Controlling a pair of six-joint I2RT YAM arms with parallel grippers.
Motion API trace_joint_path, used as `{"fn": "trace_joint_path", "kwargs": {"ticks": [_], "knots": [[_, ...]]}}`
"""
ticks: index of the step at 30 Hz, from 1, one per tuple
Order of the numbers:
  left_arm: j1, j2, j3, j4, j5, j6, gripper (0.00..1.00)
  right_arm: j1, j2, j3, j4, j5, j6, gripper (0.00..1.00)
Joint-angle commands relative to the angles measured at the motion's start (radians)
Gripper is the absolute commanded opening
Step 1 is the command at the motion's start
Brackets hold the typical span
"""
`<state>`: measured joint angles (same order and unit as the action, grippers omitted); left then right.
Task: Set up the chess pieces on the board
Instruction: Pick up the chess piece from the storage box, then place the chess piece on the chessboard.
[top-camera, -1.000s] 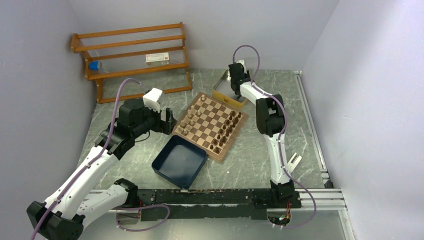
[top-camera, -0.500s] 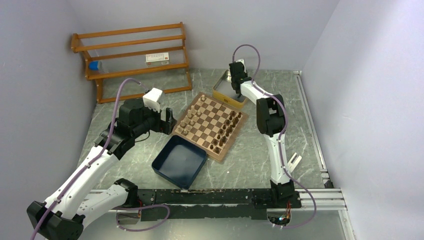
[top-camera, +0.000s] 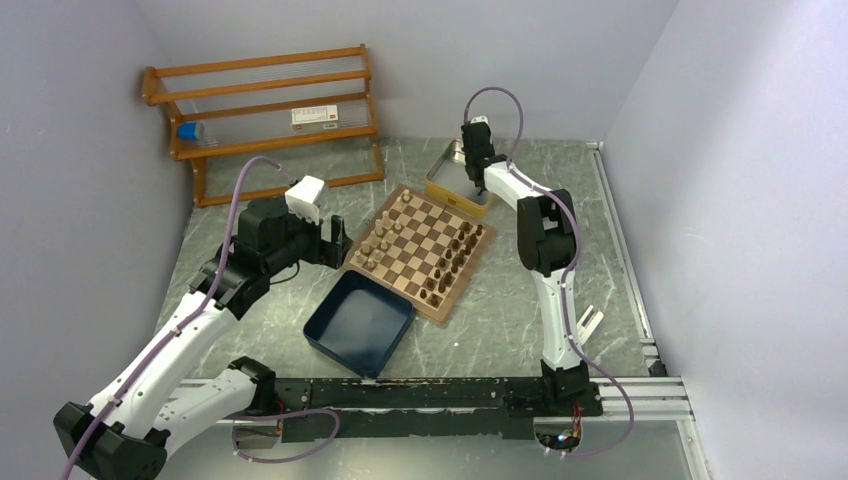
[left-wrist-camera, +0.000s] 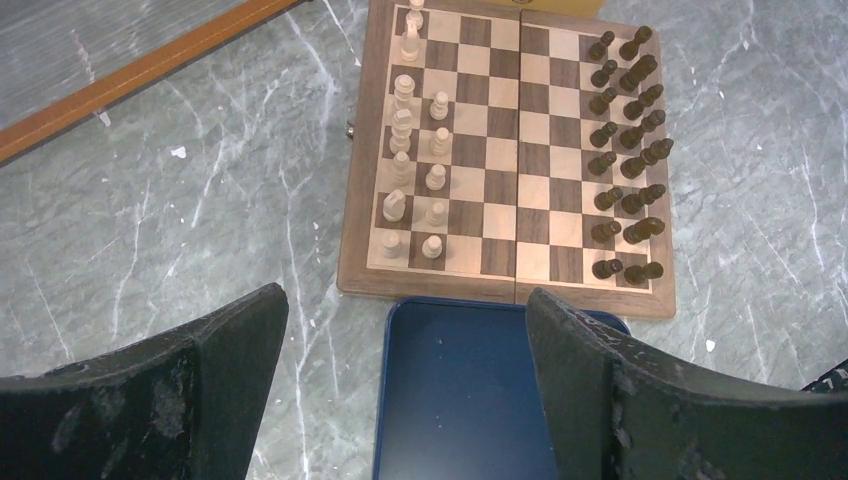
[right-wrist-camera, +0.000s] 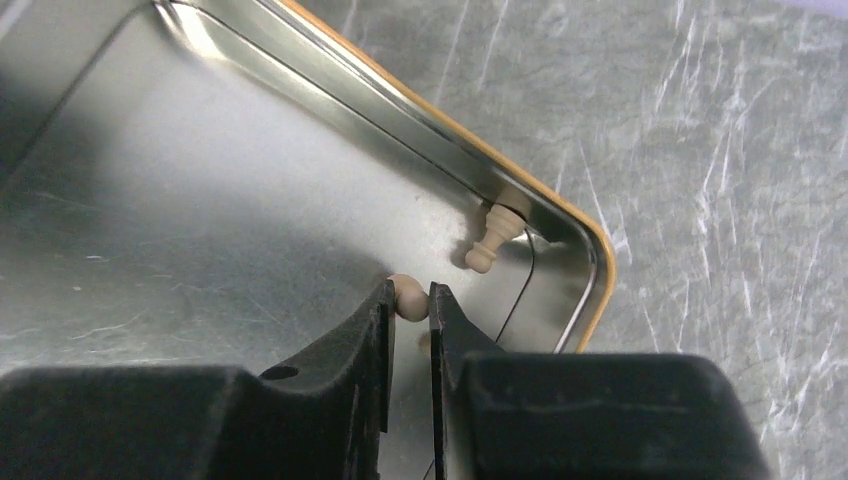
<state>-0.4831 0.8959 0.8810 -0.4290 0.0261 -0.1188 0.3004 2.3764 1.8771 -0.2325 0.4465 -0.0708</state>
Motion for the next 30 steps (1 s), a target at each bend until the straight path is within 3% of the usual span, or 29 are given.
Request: {"fn": "trace_joint_path", "kwargs": {"ticks": [1, 10, 20, 30], "knots": [[0.002, 0.001, -0.007, 0.037, -0.025, 0.011, 0.93, -0.004, -0.092, -0.006, 0.034, -0.052, -0.018, 0.04], [0.002, -0.003, -0.005, 0.036, -0.025, 0.018, 0.93, 0.021, -0.228, -0.071, 0.041, -0.14, 0.006, 0.04], [0.001, -0.023, 0.001, 0.02, -0.121, 0.012, 0.93, 0.151, -0.419, -0.339, 0.202, -0.267, -0.039, 0.06], [0.001, -0.054, 0.004, 0.008, -0.186, 0.004, 0.93, 0.273, -0.416, -0.467, 0.331, -0.305, -0.151, 0.06]]}}
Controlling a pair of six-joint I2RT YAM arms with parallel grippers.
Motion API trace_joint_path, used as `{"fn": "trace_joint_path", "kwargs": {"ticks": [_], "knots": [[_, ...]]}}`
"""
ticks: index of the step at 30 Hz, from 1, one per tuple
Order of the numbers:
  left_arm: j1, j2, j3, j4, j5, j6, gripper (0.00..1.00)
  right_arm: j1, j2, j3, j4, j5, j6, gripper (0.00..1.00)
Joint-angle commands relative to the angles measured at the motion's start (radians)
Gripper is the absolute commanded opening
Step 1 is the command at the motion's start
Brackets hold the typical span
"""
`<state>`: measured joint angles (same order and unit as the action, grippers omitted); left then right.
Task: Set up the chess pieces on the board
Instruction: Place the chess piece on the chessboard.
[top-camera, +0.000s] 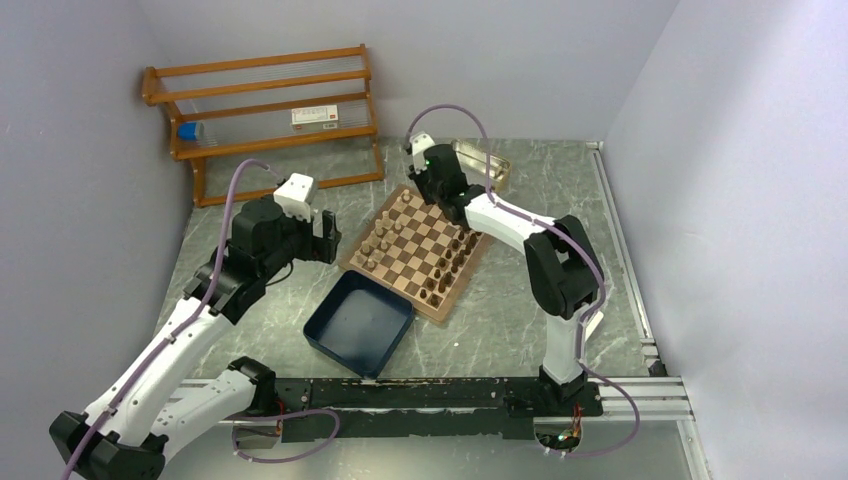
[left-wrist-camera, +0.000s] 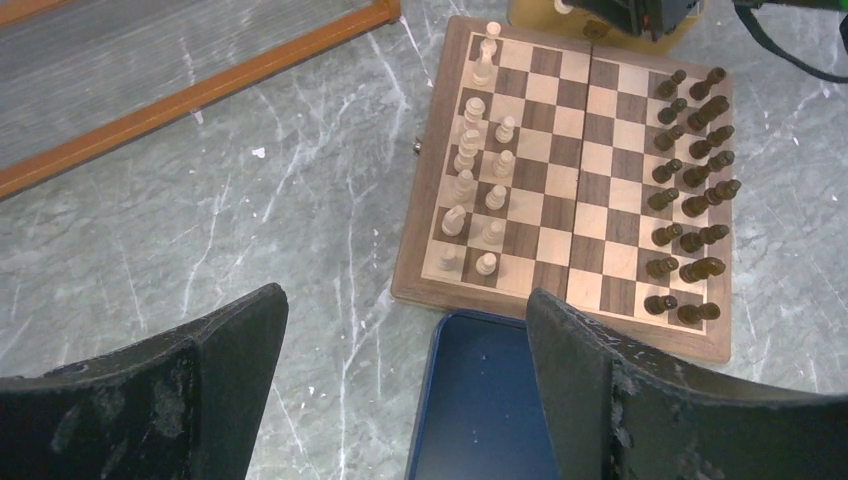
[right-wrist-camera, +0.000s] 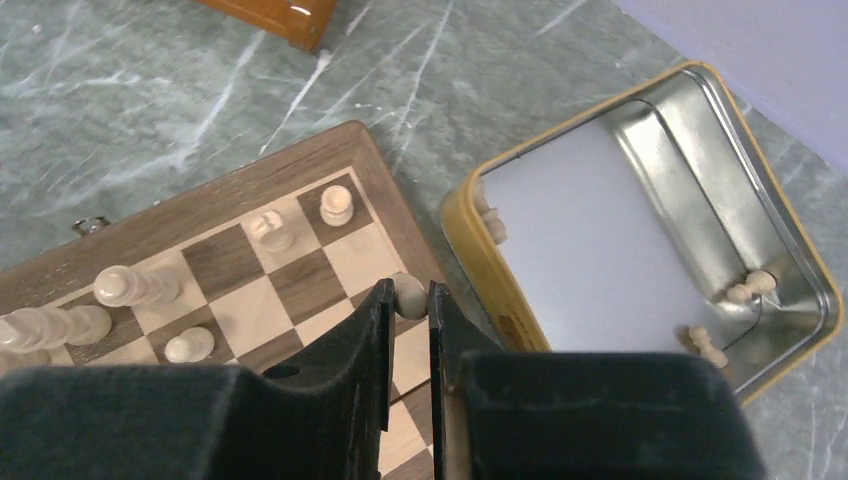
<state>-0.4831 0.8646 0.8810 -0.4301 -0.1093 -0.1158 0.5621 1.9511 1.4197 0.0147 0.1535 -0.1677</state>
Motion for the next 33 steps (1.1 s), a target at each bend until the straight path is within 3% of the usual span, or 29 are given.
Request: {"fn": "trace_joint_path", "kwargs": {"ticks": [1, 12, 33], "knots": [[0.001, -0.028, 0.003, 0.008, -0.059, -0.001, 0.93, 0.015, 0.02, -0.011, 0.088, -0.011, -0.056, 0.06], [0.001, -0.029, 0.004, 0.006, -0.088, -0.004, 0.93, 0.03, 0.083, -0.052, 0.169, -0.051, -0.017, 0.06], [0.002, -0.034, 0.002, 0.008, -0.084, -0.003, 0.93, 0.035, 0.163, -0.023, 0.15, -0.009, -0.018, 0.08]]}}
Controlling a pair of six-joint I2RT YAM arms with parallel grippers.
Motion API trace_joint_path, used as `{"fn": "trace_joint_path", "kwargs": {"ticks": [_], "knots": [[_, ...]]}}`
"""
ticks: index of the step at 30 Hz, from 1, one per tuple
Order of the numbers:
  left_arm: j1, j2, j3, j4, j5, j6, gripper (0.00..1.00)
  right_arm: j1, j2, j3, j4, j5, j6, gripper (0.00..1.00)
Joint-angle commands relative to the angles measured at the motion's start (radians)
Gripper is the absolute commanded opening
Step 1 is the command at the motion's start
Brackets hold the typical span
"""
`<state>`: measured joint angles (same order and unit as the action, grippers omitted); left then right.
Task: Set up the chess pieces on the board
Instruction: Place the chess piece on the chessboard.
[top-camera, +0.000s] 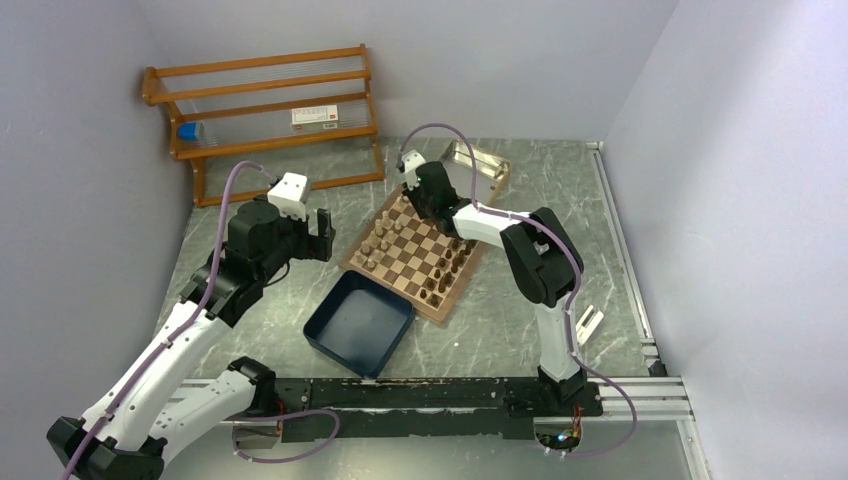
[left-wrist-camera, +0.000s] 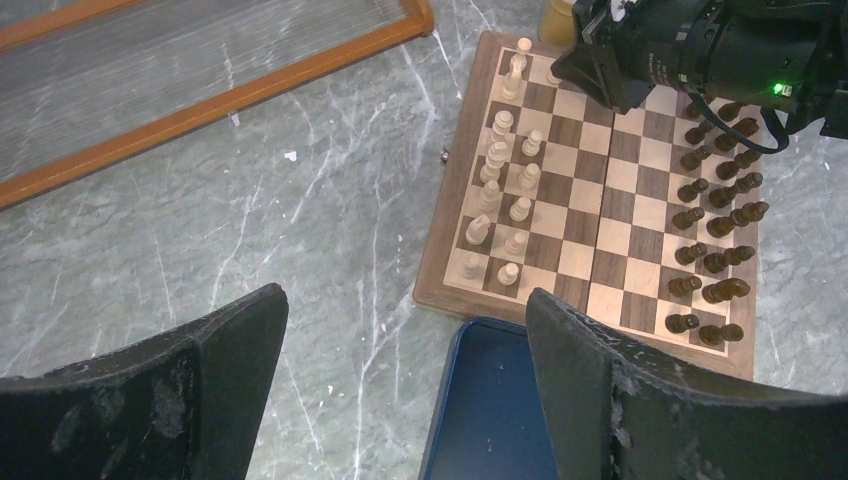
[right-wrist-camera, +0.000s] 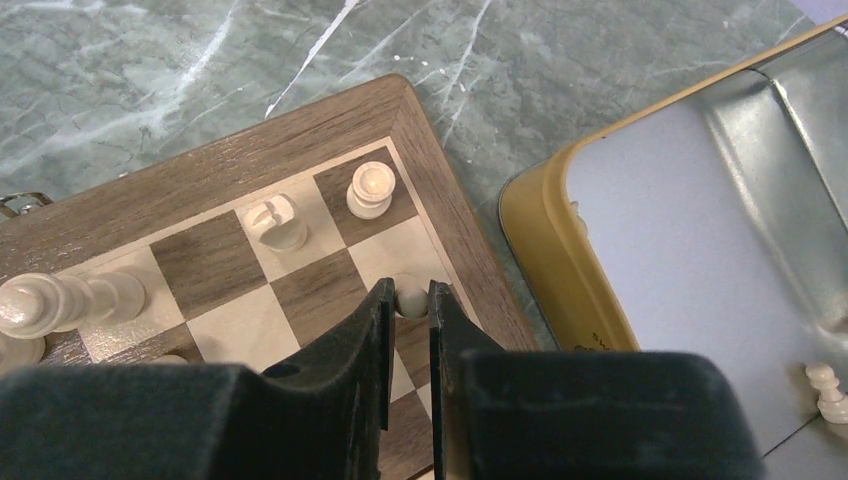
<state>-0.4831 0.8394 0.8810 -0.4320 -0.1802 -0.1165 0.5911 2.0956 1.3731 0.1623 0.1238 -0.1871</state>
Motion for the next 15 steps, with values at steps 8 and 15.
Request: {"fn": "trace_joint_path", "kwargs": {"ticks": [8, 15], "knots": [[0.001, -0.01, 0.002, 0.009, -0.008, -0.003, 0.93, 0.005, 0.039, 0.048, -0.012, 0.023, 0.002, 0.08], [0.001, -0.013, 0.001, 0.01, -0.01, -0.002, 0.93, 0.005, 0.049, 0.064, -0.024, 0.025, 0.004, 0.09]]}}
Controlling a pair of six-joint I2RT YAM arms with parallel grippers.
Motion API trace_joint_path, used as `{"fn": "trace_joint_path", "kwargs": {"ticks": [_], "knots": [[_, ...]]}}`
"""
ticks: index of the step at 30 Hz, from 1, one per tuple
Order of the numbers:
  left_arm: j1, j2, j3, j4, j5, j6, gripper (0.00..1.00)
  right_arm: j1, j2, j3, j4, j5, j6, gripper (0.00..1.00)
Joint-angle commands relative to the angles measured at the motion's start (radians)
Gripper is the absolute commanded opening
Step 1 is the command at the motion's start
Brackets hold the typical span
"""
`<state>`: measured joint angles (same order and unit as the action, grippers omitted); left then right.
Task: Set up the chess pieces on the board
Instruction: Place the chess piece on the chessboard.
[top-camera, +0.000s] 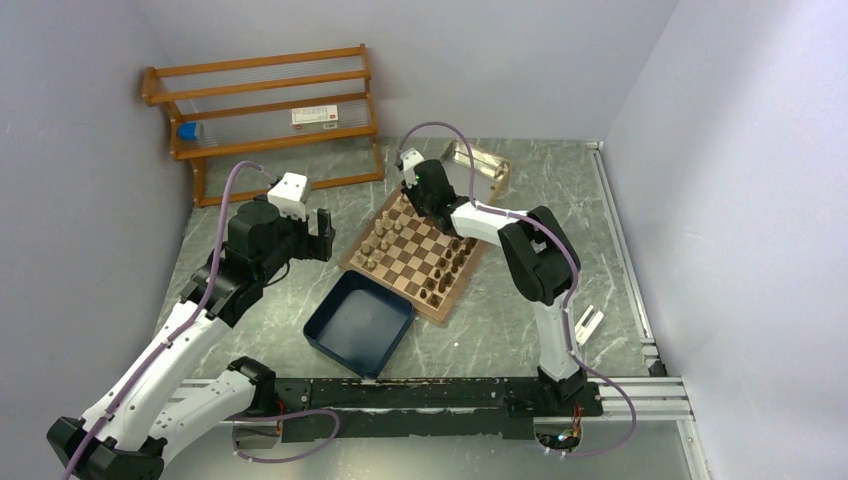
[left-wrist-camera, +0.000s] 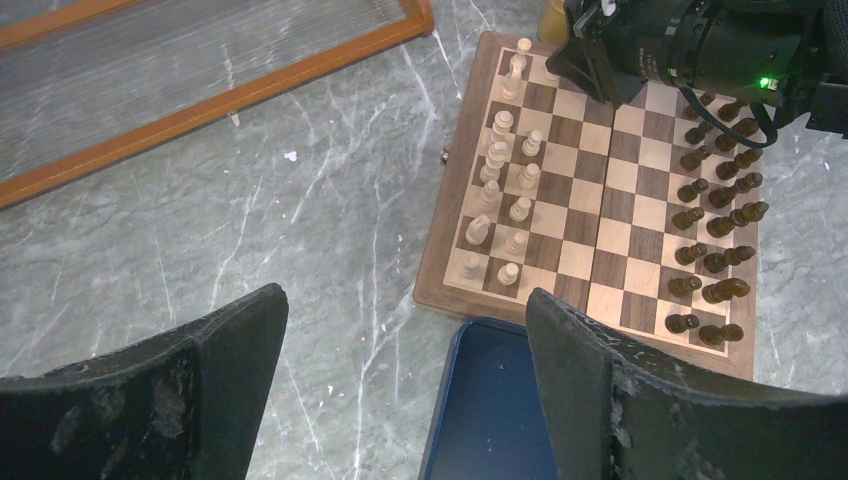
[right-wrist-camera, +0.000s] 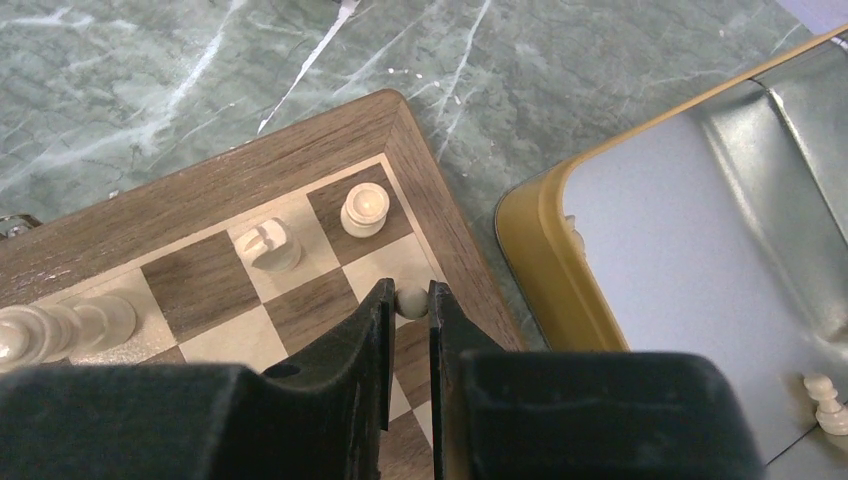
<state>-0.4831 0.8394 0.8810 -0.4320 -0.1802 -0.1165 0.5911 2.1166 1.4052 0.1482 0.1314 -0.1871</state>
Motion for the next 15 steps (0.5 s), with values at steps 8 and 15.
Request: {"fn": "trace_joint_path", "kwargs": {"ticks": [8, 15], "knots": [[0.002, -0.009, 0.003, 0.009, -0.007, -0.002, 0.93, 0.007, 0.028, 0.04, -0.017, 0.007, 0.009, 0.09], [0.001, -0.01, 0.002, 0.01, -0.005, -0.002, 0.93, 0.006, 0.029, 0.042, -0.02, 0.004, 0.009, 0.09]]}}
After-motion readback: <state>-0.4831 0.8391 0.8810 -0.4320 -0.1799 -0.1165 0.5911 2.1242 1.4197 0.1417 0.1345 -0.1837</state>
